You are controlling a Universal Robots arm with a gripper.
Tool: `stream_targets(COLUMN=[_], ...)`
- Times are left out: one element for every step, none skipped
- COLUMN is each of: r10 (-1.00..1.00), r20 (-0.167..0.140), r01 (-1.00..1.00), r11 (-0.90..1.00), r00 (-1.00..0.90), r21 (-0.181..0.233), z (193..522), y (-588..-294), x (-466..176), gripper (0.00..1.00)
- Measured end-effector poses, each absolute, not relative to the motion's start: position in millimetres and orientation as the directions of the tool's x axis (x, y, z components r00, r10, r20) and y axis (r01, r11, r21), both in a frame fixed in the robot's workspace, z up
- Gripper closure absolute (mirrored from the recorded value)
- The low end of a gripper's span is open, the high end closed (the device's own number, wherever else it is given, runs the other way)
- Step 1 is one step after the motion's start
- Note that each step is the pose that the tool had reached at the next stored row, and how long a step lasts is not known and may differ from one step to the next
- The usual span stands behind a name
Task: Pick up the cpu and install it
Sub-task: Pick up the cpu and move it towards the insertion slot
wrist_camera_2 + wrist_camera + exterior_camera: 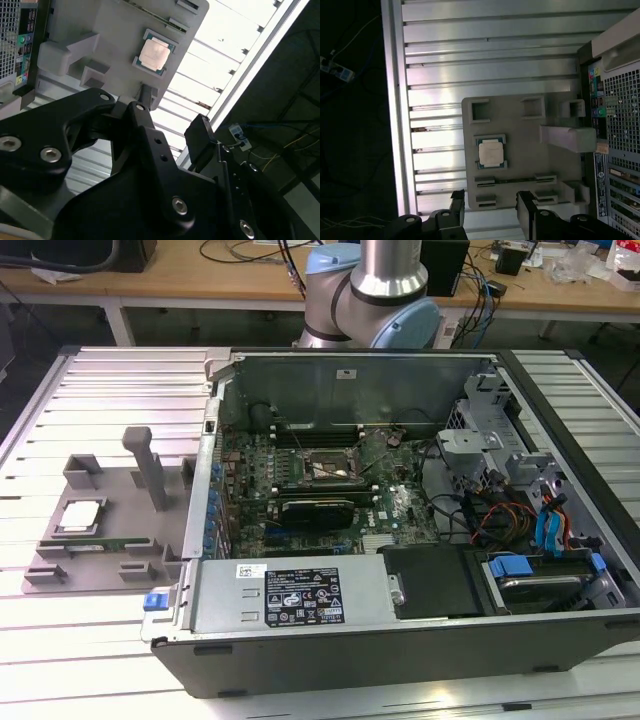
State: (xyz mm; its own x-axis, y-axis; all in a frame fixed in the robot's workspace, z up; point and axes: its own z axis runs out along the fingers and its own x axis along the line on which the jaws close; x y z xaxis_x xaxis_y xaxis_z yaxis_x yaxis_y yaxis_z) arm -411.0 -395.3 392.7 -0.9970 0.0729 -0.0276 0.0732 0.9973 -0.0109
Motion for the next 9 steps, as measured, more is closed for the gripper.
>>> stream_targets(r10=[0.073,0.073,0.073,0.073,0.073,0.073,0.073,0.073,0.073], r20=[-0.028,-0.028,-0.028,-0.028,-0.027,-0.028,-0.028,-0.028,-0.028], r01=[0.073,0.073,0.073,0.073,0.073,0.073,0.073,0.073,0.073], r11=[0.997,0.997,0.997,0.997,0.997,0.997,0.997,0.997,0.997], r00=[-0.997,-0.997,-0.997,-0.997,-0.997,-0.997,-0.997,-0.997,-0.997], r21=[-0.011,-0.011,-0.011,-0.011,-0.011,-0.011,-0.011,-0.011,-0.011], z=[392.8,392.8,392.8,392.6,392.3,391.5,390.7,389.9,389.3], y=[-395.3,-395.3,-395.3,-395.2,-395.2,-395.2,-395.3,-395.3,-395.3], x=[-411.0,-411.0,-411.0,-411.0,-411.0,-411.0,-411.0,-411.0,-411.0], gripper=[0.45,0.45,0.45,0.45,0.45,0.45,0.45,0.45,0.45])
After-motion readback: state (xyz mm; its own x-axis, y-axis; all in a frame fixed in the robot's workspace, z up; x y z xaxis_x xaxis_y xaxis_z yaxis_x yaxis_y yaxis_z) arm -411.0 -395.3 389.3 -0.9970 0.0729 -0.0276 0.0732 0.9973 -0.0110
